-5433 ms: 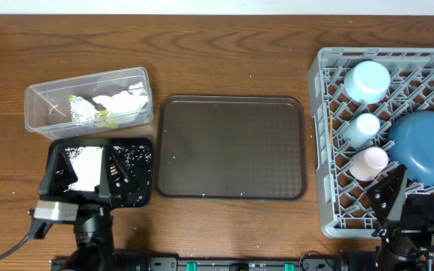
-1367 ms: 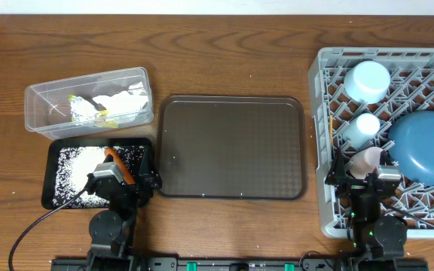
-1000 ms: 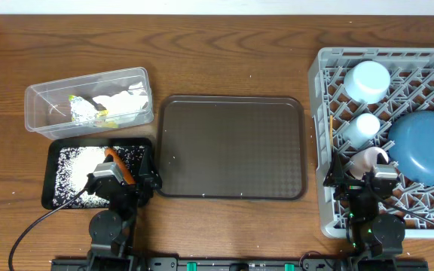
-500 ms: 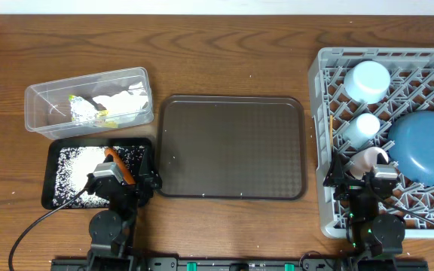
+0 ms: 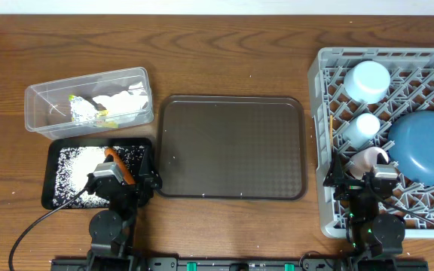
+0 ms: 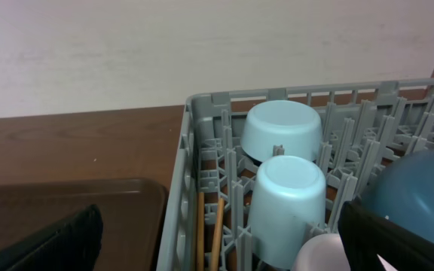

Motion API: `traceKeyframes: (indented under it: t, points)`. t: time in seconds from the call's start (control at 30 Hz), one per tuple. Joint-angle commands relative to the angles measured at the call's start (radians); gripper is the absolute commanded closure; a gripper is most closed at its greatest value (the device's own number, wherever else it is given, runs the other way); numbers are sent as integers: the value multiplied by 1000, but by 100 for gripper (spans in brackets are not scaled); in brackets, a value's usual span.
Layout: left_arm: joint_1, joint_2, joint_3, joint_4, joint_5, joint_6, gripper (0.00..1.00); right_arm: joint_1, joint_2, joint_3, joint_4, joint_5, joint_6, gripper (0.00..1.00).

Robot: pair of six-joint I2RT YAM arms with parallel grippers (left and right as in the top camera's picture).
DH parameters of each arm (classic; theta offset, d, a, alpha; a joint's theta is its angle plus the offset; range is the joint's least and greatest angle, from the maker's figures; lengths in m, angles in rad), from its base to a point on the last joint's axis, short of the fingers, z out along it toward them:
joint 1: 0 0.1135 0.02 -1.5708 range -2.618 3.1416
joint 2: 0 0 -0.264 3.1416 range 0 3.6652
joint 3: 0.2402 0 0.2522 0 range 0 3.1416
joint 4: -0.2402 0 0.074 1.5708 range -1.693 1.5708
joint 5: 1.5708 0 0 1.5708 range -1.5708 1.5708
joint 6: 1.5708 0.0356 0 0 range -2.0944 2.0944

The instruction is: Sort waste into correct bins and load items into the dishwasher rack

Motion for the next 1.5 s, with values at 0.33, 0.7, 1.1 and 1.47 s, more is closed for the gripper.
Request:
traceKeyframes:
  t: [0.33,0.7,1.1,1.47]
  points:
    - [-36,-9,-17,-44,-14,11,2,10,-5,-1,-5,-1,-12,1]
    - [-36,-9,-17,-44,-32,303,2,10,-5,-1,-5,-1,-12,1]
    - [-36,-9,-17,-43,-31,312,2,10,-5,-1,-5,-1,-12,1]
    - [10,-9,-17,-44,-31,313,3,10,-5,-1,-5,-1,-12,1]
